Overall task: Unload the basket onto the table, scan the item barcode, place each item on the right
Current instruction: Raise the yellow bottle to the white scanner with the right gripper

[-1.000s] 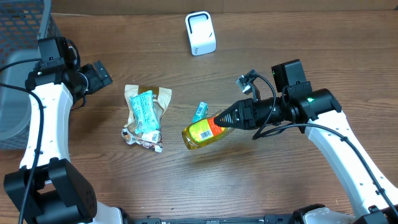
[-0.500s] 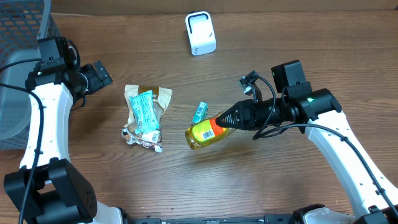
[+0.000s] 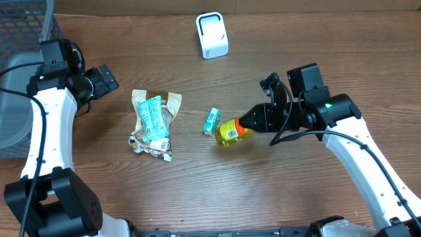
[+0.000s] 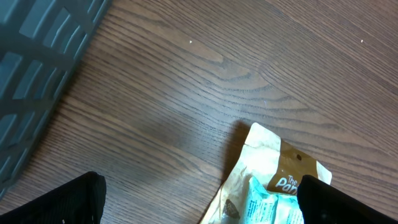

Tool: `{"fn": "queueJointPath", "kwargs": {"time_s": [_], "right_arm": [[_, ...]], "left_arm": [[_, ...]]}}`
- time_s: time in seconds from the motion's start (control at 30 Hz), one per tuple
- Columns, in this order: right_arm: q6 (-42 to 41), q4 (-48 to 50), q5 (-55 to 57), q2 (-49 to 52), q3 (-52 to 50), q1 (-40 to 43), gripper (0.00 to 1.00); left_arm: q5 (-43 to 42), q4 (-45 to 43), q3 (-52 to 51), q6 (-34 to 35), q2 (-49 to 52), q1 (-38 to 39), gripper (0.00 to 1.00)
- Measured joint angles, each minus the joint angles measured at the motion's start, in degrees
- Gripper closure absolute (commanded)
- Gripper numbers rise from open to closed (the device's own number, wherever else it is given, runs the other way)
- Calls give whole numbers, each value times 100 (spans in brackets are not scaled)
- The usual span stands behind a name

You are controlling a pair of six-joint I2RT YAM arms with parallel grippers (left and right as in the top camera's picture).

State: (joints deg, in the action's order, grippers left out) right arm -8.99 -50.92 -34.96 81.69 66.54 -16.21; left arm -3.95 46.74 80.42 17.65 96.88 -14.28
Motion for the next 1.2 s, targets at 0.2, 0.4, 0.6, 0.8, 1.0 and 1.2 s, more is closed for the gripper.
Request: {"fn": "queueJointPath", "kwargs": {"time_s": [0.2, 0.4, 0.6, 0.8, 1.0, 1.2], "right_arm": [[-293, 291, 339, 9, 387, 0, 92], [-310, -415, 1193, 70, 2500, 0, 91], [-160, 695, 2138, 278, 3300, -7, 91], [538, 1849, 3187, 1349, 3300, -317, 92], [2140, 3230, 4562, 2409, 3292, -988, 93], [4070, 5051, 5622, 3486, 3287, -1528, 93]], "left_arm": [[-15, 0, 0, -2, 0, 0, 1], [-17, -2, 0, 0, 0, 0, 0], [-15, -4, 0, -2, 0, 0, 0], [-15, 0, 0, 0, 0, 0, 0], [-17, 0, 0, 0, 0, 0, 1], [-15, -2, 0, 0, 0, 0, 0]]}}
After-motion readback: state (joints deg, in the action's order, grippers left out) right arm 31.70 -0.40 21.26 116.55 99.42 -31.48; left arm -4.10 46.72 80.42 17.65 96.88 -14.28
